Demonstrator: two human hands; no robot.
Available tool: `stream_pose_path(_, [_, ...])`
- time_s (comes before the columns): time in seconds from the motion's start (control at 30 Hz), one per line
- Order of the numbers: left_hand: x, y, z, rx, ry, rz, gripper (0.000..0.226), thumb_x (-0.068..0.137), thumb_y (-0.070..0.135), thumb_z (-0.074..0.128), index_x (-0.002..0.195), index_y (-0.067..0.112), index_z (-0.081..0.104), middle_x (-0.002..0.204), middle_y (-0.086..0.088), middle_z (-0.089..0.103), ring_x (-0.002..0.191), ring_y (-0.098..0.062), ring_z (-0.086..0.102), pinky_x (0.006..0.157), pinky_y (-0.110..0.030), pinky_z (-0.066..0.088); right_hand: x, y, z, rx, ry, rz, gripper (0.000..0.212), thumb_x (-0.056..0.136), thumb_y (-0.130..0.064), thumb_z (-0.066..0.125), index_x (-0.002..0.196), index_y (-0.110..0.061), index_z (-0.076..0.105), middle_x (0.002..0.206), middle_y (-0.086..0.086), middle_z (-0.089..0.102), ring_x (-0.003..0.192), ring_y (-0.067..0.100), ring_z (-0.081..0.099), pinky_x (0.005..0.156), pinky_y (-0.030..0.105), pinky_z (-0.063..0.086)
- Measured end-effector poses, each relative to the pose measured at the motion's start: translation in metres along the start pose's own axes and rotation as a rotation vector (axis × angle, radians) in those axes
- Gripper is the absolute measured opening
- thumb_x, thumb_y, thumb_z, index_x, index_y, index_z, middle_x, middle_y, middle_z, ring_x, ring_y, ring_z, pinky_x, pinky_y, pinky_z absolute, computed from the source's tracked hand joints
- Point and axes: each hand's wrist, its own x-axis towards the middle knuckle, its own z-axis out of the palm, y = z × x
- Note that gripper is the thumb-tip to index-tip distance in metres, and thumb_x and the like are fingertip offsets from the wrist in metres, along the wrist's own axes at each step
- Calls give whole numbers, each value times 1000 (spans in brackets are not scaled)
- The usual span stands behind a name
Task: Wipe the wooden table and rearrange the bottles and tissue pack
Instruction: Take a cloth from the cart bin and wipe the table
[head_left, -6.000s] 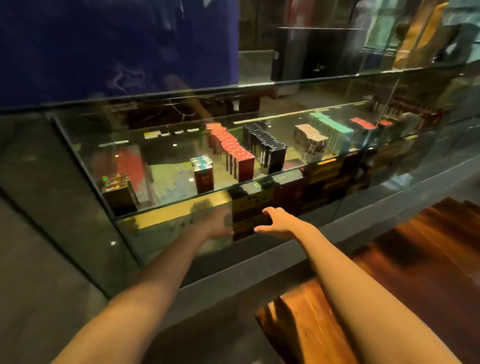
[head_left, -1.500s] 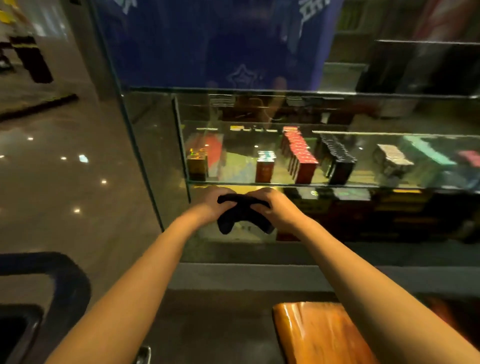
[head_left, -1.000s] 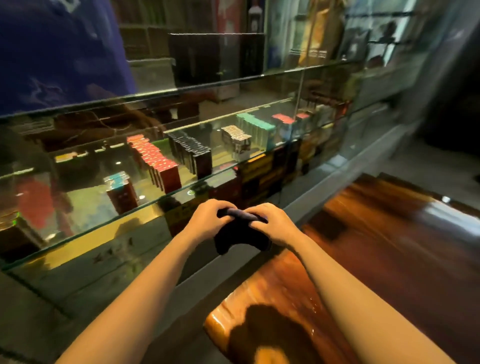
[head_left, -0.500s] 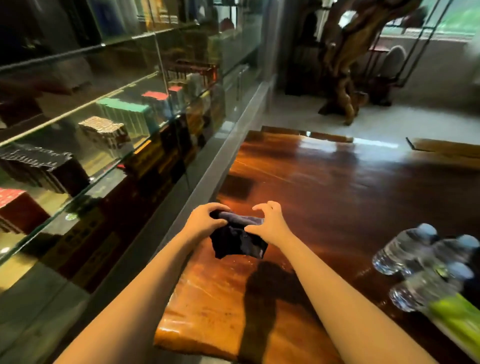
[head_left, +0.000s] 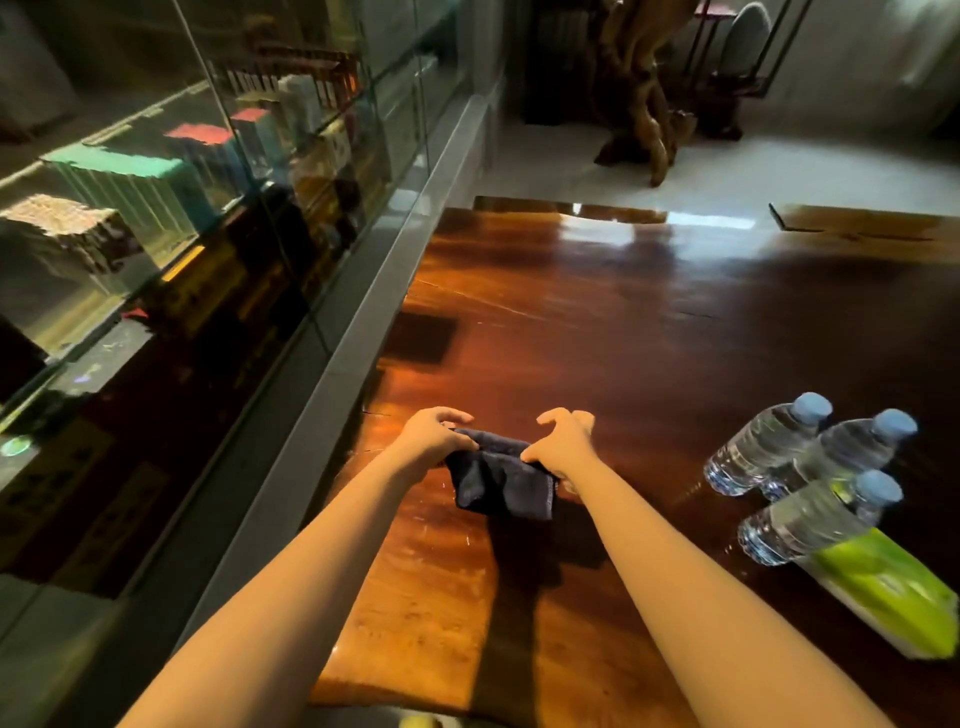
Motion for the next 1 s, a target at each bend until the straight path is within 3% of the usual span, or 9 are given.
stream_pose_path(0.1, [15,-5,1,-85,-14,-75,36,77,-4,68,109,10,62,82,-6,58,74,-18,55,61,-26,46,11,1,10,70,30,72,41,78,1,65,114,-13,53,147,9,22,106,29,51,68,29,49])
stream_pose_path(0.17, [26,-2,-1,-158,-25,-117,31,78,-5,66,103,12,60,74,-5,55,66,-15,52,59,-26,44,21,-2,16,142,89,94,39,78,5,63,112,-12,55,146,8,25,103,30,51,63,27,47])
stream_pose_path(0.33, [61,27,-12,-320,-15,-110,34,78,-6,66,103,14,57,84,-11,56,78,-24,54,59,-27,43,57,-18,16,191,213,14,34,79,8,61,105,-12,59,148,8,23,116,32,49,84,36,49])
stream_pose_path(0.43, [82,38,-17,-364,28,-80,38,76,-5,66,106,16,57,87,-14,56,73,-23,53,53,-25,38,76,-26,19,219,283,4,32,80,8,60,104,-14,60,148,6,23,119,28,45,75,28,44])
stream_pose_path(0.53, [98,25,-15,-293,48,-96,37,77,-8,63,104,16,56,81,-12,56,62,-20,49,52,-26,36,87,-19,29,246,250,65,33,81,5,59,108,-13,60,140,6,34,108,26,49,70,20,44])
stream_pose_path(0.63, [104,-9,-5,-195,19,-184,29,75,-11,64,87,14,57,91,-15,55,80,-24,53,57,-28,40,90,1,46,56,150,104,34,80,-6,60,113,-15,58,130,10,46,113,29,48,92,34,44])
stream_pose_path(0.77, [101,-53,6,-22,5,-252,28,71,-8,69,68,17,55,85,-13,57,78,-22,52,61,-34,42,83,21,68,-50,92,139,31,85,5,43,111,-5,57,133,13,36,95,27,39,78,35,42])
stream_pose_path(0.87, [97,-69,11,118,-12,-244,23,72,-1,71,93,9,67,96,-15,64,91,-27,64,78,-40,52,78,29,77,-272,0,79,31,88,4,42,109,-9,59,134,14,34,103,31,39,86,37,43])
stream_pose_path(1.0, [88,-79,16,342,-3,-140,39,77,8,65,116,9,65,121,-17,61,117,-31,54,97,-35,48,65,28,84,-431,-50,72,31,89,-2,46,118,-13,51,142,14,25,126,36,31,90,43,44])
